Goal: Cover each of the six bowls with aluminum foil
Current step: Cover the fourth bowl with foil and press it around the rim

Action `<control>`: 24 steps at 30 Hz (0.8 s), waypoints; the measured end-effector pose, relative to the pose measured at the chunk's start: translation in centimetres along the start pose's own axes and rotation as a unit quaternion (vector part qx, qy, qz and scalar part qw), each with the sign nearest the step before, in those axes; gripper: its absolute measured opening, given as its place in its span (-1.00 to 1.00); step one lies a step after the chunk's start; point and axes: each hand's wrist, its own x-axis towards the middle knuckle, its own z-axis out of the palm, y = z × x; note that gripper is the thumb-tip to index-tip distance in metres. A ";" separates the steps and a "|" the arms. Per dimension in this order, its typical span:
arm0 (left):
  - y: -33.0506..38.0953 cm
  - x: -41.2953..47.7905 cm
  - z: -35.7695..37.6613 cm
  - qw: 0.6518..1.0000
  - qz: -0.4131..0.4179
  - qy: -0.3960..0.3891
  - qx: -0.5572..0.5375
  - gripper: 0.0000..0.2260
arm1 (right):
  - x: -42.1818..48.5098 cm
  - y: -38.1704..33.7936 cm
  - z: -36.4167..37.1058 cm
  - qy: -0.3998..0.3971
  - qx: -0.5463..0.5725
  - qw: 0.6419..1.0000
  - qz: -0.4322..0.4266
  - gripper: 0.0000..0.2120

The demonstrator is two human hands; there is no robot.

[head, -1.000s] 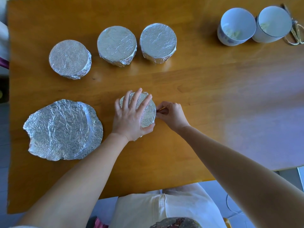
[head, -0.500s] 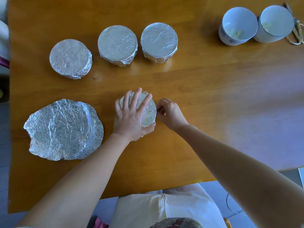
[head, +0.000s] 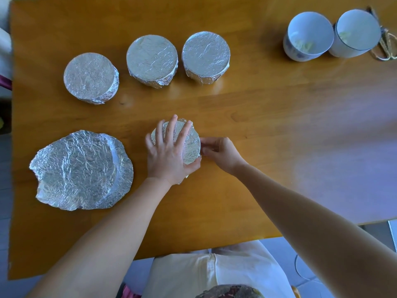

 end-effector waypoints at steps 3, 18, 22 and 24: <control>0.2 0.1 -0.1 1.000 -0.008 0.000 -0.004 -0.21 | -1.1 0.7 -0.4 0.051 -0.059 0.996 -0.036 -0.52; 0.3 0.0 0.2 1.000 -0.008 0.012 0.002 -0.20 | -0.8 0.5 0.3 0.070 -0.075 0.994 -0.033 -0.92; 0.3 0.0 0.2 1.000 -0.006 0.014 0.001 -0.20 | -0.2 -0.5 -0.3 0.018 -0.066 0.998 0.016 -0.90; 0.2 0.1 0.2 1.000 -0.007 0.011 0.002 -0.19 | 0.3 -1.0 -0.6 -0.010 -0.040 0.997 0.066 -0.88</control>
